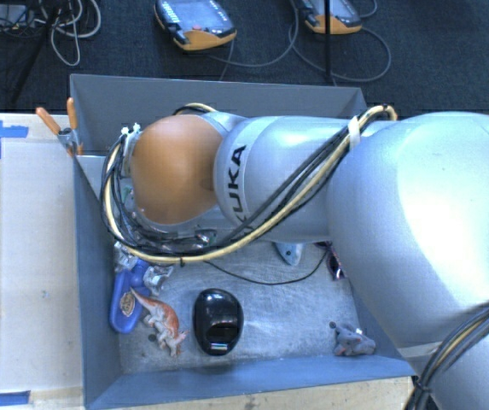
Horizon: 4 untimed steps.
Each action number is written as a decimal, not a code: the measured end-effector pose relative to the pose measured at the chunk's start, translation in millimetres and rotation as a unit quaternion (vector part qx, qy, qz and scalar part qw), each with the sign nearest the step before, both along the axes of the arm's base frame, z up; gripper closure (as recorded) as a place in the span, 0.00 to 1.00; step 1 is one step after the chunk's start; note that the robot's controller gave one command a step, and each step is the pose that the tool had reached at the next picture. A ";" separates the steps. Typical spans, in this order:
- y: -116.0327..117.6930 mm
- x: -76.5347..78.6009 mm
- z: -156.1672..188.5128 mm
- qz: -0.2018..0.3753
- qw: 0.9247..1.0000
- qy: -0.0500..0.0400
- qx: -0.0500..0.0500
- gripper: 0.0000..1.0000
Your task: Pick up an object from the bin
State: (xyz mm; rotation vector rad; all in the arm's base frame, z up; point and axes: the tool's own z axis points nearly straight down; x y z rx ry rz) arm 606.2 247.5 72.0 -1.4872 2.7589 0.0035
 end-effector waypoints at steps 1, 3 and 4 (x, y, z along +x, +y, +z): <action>0.0 0.0 0.0 0.000 1.000 0.000 0.000 1.00; -0.2 -0.9 12.5 -0.001 1.000 0.003 -0.001 1.00; 0.2 0.0 17.9 -0.002 1.000 0.001 -0.001 1.00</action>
Offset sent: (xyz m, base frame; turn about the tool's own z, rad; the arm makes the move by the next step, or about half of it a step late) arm 0.0001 0.0000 0.0346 0.0000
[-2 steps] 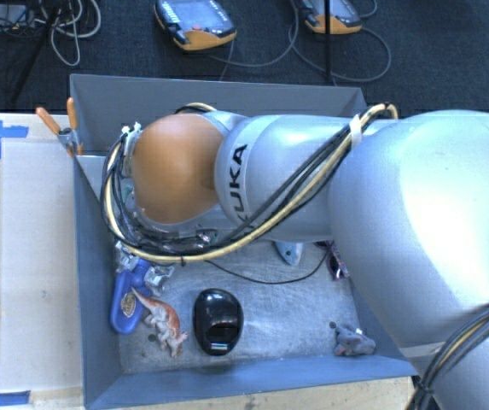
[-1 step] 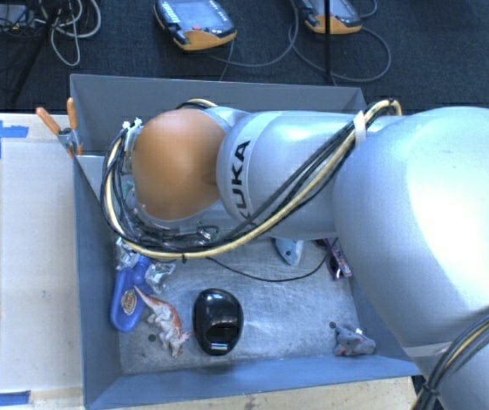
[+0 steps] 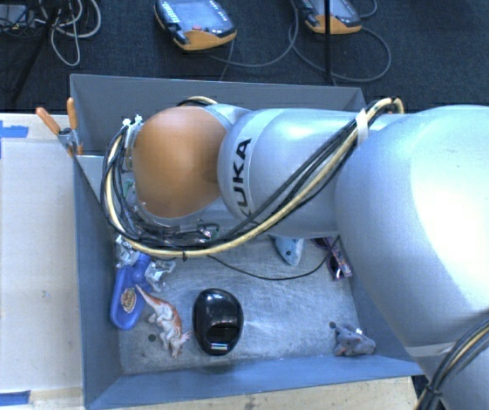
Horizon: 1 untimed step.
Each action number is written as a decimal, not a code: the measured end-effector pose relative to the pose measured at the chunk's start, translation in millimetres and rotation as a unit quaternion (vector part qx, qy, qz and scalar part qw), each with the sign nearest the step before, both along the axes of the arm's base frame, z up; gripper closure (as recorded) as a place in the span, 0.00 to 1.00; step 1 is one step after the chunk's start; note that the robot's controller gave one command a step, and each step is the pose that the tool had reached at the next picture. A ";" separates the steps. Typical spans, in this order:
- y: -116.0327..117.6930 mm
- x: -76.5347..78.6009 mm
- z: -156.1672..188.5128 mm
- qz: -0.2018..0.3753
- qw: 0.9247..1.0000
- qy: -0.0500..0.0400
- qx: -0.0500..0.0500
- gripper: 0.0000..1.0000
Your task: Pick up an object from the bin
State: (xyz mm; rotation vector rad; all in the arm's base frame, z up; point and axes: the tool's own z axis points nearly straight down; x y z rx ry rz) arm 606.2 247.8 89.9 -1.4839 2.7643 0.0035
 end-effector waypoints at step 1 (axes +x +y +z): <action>-0.2 -1.1 5.7 0.000 1.000 0.002 -0.001 1.00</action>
Offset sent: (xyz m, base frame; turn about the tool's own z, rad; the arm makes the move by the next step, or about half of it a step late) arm 0.0000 -0.0001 0.0058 0.0000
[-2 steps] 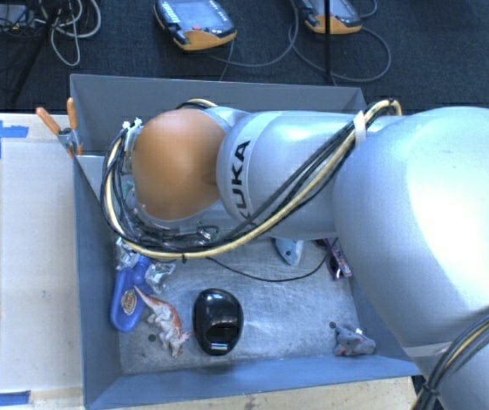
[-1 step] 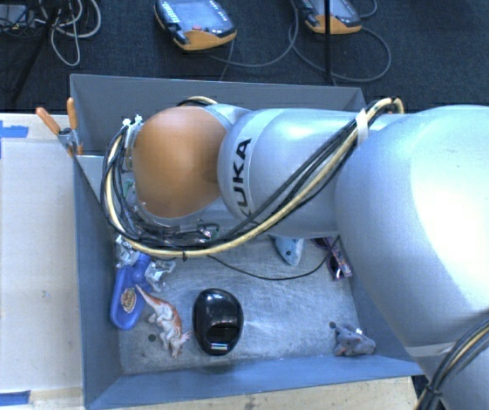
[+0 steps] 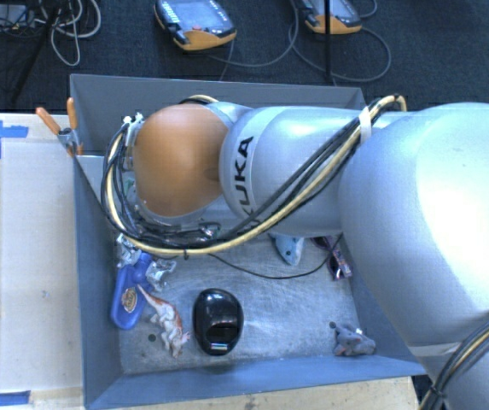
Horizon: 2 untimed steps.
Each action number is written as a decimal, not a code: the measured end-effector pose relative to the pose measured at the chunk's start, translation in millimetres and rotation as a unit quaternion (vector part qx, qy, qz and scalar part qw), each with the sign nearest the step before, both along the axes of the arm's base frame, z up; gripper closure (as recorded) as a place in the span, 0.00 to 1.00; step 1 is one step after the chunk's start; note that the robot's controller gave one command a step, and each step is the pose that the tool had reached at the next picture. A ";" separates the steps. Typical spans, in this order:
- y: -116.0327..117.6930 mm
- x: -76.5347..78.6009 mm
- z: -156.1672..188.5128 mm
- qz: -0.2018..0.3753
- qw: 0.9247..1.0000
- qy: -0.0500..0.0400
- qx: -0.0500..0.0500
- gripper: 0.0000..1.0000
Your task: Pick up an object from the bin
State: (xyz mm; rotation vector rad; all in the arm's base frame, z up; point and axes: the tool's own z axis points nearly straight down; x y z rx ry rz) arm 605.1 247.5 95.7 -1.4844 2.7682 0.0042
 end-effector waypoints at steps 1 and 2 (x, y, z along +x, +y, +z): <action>0.1 -0.2 10.7 0.000 1.000 0.000 0.000 1.00; 0.3 -0.7 23.3 -0.001 1.000 0.001 -0.001 1.00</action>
Offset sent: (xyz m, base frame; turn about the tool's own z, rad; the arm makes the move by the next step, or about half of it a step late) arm 0.0000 0.0000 0.0616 0.0000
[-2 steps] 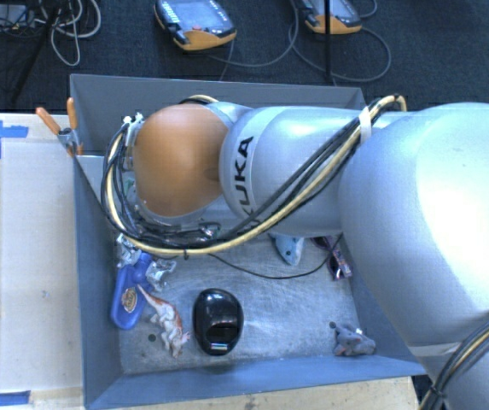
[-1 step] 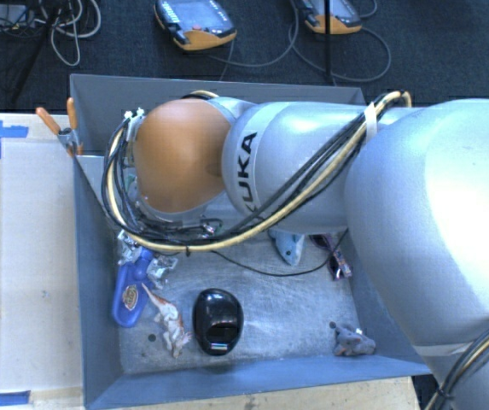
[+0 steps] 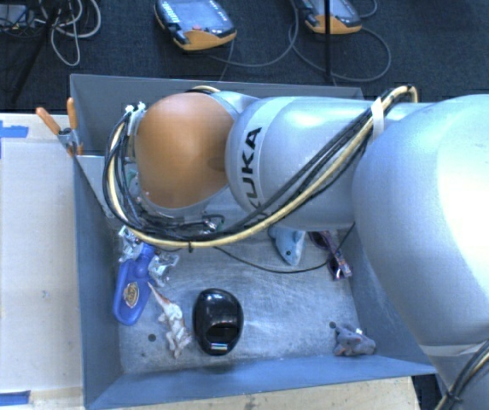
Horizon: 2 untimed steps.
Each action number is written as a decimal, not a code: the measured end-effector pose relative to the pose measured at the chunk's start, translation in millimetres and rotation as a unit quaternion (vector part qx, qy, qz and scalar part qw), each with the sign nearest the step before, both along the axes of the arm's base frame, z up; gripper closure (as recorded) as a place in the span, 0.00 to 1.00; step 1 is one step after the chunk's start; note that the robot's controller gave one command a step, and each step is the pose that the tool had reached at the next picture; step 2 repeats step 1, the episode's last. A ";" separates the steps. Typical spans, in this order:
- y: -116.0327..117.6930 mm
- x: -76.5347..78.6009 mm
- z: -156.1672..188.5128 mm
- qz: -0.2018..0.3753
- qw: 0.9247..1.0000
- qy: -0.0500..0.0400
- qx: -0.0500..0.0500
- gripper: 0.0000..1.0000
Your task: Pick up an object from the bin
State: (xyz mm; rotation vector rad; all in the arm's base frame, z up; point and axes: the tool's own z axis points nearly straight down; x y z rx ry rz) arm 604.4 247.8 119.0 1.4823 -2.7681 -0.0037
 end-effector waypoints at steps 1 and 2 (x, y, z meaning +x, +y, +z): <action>0.3 0.1 15.6 0.000 1.000 0.000 0.000 1.00; 0.3 0.1 15.6 0.000 1.000 0.000 0.000 1.00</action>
Offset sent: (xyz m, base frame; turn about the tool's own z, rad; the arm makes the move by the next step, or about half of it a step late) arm 0.0000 -0.0001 0.0009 0.0000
